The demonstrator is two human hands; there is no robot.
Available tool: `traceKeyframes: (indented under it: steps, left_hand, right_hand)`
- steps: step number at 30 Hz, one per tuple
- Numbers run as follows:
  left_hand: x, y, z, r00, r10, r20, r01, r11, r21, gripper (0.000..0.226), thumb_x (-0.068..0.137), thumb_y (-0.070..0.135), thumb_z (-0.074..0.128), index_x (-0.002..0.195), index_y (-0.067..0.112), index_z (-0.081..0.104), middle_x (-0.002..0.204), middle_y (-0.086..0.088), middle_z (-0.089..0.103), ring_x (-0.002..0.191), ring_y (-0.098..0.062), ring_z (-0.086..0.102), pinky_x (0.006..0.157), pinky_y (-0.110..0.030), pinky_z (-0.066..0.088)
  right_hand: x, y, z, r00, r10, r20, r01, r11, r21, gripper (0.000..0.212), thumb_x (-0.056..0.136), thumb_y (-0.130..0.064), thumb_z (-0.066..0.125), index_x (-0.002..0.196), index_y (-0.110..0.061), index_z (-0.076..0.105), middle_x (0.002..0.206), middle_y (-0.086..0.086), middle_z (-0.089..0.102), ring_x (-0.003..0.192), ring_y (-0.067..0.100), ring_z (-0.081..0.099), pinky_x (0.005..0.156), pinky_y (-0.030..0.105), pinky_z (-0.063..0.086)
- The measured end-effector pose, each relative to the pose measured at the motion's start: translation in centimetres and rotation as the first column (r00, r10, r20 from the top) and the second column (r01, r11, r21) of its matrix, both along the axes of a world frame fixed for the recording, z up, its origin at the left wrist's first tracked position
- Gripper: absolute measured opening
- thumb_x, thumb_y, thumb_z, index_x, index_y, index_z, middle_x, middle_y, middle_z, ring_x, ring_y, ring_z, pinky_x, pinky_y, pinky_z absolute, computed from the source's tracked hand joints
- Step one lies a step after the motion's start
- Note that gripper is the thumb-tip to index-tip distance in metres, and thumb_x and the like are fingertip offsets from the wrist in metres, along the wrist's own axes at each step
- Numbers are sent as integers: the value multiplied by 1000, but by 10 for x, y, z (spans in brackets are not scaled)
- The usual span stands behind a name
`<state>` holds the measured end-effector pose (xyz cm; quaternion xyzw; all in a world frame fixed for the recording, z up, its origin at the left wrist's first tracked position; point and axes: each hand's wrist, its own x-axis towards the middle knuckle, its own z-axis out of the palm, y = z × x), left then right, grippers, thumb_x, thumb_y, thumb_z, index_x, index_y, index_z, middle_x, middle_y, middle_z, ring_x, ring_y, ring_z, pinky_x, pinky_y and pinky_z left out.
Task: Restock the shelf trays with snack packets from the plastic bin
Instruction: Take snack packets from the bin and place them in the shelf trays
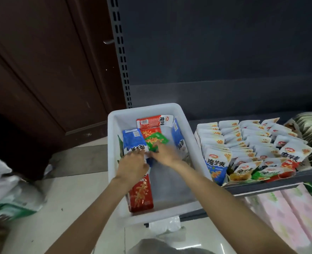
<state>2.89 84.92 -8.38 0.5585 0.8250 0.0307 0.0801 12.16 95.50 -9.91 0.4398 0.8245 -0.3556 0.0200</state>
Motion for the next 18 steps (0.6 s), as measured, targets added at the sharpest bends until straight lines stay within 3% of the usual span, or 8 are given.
traceKeyframes:
  steps: [5, 7, 9, 10, 13, 15, 18]
  left_hand:
    - [-7, -3, -14, 989, 69, 134, -64, 997, -42, 51, 91, 33, 50, 137, 15, 38, 137, -6, 45, 127, -25, 41, 97, -35, 41]
    - [-13, -6, -16, 978, 34, 208, -57, 992, 109, 56, 88, 29, 58, 138, 13, 39, 140, -6, 43, 130, -26, 38, 100, -35, 39]
    - [-19, -7, -15, 966, -59, 253, -29, 944, 328, 59, 82, 24, 68, 135, 13, 46, 134, -7, 50, 124, -26, 45, 99, -36, 41]
    - [-22, -6, -13, 955, -75, 288, -53, 910, 412, 56, 80, 22, 71, 132, 14, 51, 128, -6, 55, 118, -24, 50, 95, -35, 44]
    - [-27, 1, 1, 903, -78, 423, -186, 816, 547, 29, 85, 19, 68, 114, 18, 66, 107, 1, 67, 96, -13, 60, 82, -31, 52]
    - [-25, 8, 18, 765, -79, 639, -377, 750, 544, 14, 90, 21, 62, 99, 15, 71, 93, 4, 71, 83, -5, 63, 72, -24, 52]
    - [-21, 19, 45, 453, -102, 885, -594, 706, 386, 16, 91, 19, 60, 81, 8, 64, 81, -3, 69, 68, -1, 62, 61, -20, 49]
  right_hand:
    - [-17, -12, -19, 962, -201, -185, 195, 979, -53, 32, 84, -17, 68, 113, -22, 57, 97, 5, 69, 88, 20, 64, 80, 31, 49]
    - [-15, -15, -7, 893, -319, -318, 279, 946, -164, 25, 86, -9, 62, 109, -18, 60, 91, 5, 67, 73, 14, 62, 72, 31, 50]
    - [-8, -16, 12, 787, -449, -423, 303, 879, -368, 16, 91, -5, 54, 103, -9, 64, 73, 5, 61, 55, 10, 55, 55, 25, 45]
    - [-3, -16, 25, 743, -492, -454, 278, 843, -459, 16, 92, -4, 52, 99, -5, 66, 67, 4, 59, 53, 10, 54, 50, 22, 43]
    - [17, -15, 62, 651, -538, -535, 116, 768, -630, 13, 91, -5, 57, 93, -8, 69, 70, 1, 66, 60, 9, 61, 55, 19, 45]
    - [30, -15, 81, 623, -513, -590, 103, 802, -588, 8, 89, -9, 62, 93, -11, 69, 71, 0, 65, 58, 5, 58, 53, 17, 44]
    - [46, -11, 95, 624, -462, -630, 258, 883, -393, 6, 85, -7, 67, 90, -9, 70, 68, -5, 62, 52, -3, 48, 51, 11, 38]
